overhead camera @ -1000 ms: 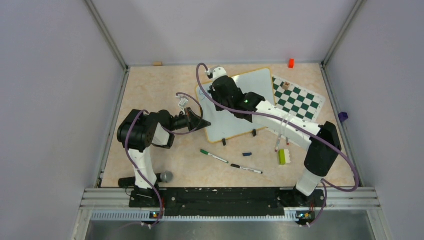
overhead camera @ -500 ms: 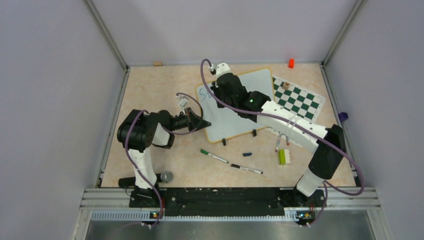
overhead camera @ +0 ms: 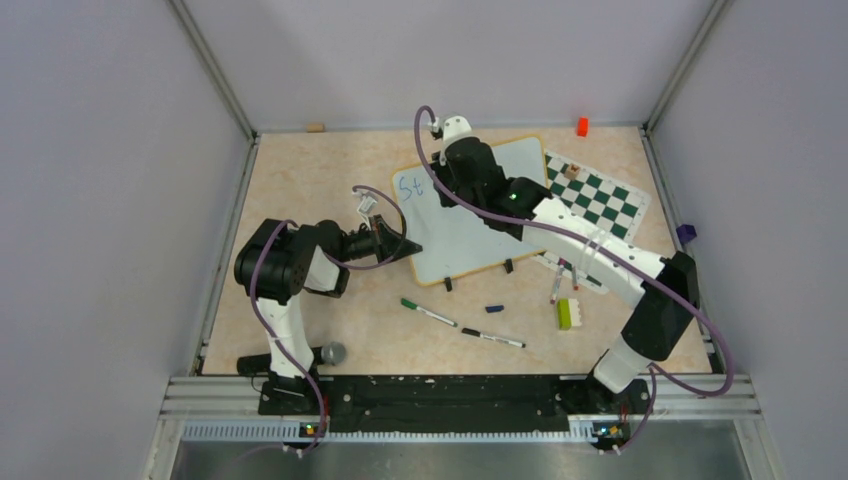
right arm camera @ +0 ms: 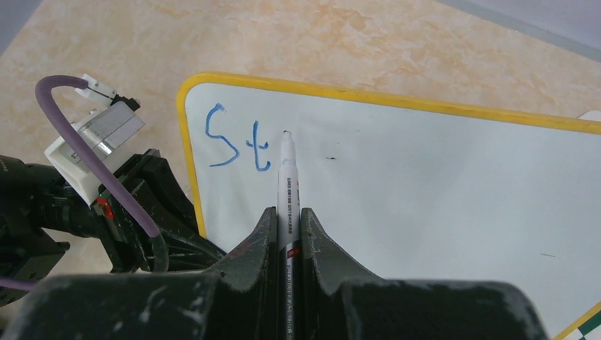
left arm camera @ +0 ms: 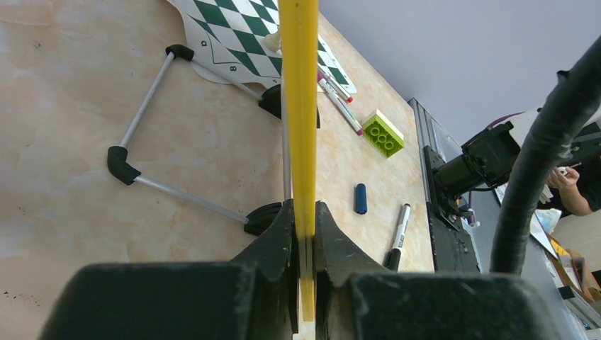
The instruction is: Write a sentence on the whiteboard
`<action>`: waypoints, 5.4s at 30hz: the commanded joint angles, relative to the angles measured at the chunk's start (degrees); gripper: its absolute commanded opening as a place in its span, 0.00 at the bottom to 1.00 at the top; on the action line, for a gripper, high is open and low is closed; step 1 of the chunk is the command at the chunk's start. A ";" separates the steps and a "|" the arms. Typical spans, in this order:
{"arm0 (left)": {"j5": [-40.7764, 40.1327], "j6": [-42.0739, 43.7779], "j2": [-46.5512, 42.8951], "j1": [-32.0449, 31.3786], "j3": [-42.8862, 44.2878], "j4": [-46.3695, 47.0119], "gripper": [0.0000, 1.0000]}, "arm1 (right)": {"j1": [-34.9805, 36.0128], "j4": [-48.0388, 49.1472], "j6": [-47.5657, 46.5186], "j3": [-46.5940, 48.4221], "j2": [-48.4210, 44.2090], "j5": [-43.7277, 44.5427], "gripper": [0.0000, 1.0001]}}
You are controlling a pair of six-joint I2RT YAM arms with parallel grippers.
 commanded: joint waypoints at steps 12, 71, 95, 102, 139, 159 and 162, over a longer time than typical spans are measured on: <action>3.91 3.62 -0.01 -1.17 -0.19 5.61 0.00 | -0.34 -0.88 -0.48 1.45 1.87 -1.27 0.00; 4.08 3.68 -0.03 -1.18 -0.14 5.61 0.00 | -1.59 -5.13 0.01 -0.54 1.01 -1.87 0.00; 4.16 3.74 -0.28 -1.17 -0.30 5.61 0.00 | -1.73 -5.35 -0.40 3.23 3.26 -1.11 0.00; 4.14 3.77 -0.21 -1.17 -0.26 5.57 0.00 | -1.80 -5.38 -0.53 4.80 4.16 -0.72 0.00; 4.15 3.78 -0.34 -1.18 -0.33 5.61 0.00 | -4.66 -2.98 -0.04 0.45 -3.18 -5.14 0.00; 4.20 3.90 -0.47 -1.22 -0.40 5.61 0.00 | -4.66 -4.53 -0.69 2.42 1.30 -4.09 0.00; 4.19 3.94 -0.45 -1.17 -0.40 5.61 0.00 | -4.66 -4.72 -0.72 2.41 1.50 -3.92 0.00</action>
